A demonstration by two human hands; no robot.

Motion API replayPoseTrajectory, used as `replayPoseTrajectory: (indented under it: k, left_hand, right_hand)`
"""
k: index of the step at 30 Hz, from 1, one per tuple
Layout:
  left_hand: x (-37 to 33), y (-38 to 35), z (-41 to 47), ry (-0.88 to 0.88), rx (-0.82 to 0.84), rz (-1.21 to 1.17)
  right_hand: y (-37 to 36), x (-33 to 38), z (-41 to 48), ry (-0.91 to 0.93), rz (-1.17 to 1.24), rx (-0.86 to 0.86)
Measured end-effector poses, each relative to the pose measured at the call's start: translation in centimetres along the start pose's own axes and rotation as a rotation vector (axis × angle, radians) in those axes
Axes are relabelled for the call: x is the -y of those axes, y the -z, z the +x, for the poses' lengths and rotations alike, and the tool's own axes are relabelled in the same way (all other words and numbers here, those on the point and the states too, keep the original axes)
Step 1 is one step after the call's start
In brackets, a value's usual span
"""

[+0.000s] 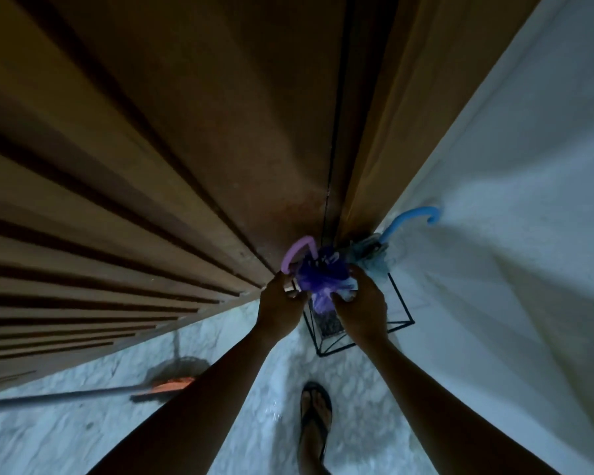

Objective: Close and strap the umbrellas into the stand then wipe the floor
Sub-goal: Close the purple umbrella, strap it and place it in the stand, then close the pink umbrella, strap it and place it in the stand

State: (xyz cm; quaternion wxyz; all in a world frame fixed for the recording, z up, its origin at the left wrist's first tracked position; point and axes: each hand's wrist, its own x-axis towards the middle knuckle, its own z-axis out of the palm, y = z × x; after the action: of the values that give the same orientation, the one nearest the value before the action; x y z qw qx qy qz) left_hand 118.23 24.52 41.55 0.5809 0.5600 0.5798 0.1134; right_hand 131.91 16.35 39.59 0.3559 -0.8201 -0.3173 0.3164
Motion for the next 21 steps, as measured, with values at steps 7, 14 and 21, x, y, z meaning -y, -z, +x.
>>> replayPoseTrajectory:
  k: [7, 14, 21]
  left_hand:
    - [0.1, 9.1, -12.4, 0.149, -0.019, 0.114]
    - [6.3, 23.3, -33.2, 0.181, -0.349, -0.021]
    - [22.1, 32.7, -65.9, 0.272, -0.844, -0.215]
  right_hand:
    - [-0.9, 6.7, -10.4, -0.071, -0.091, 0.109]
    - [-9.0, 17.9, -27.5, 0.177, -0.139, 0.538]
    - [-19.1, 24.3, -57.8, 0.492, -0.161, 1.039]
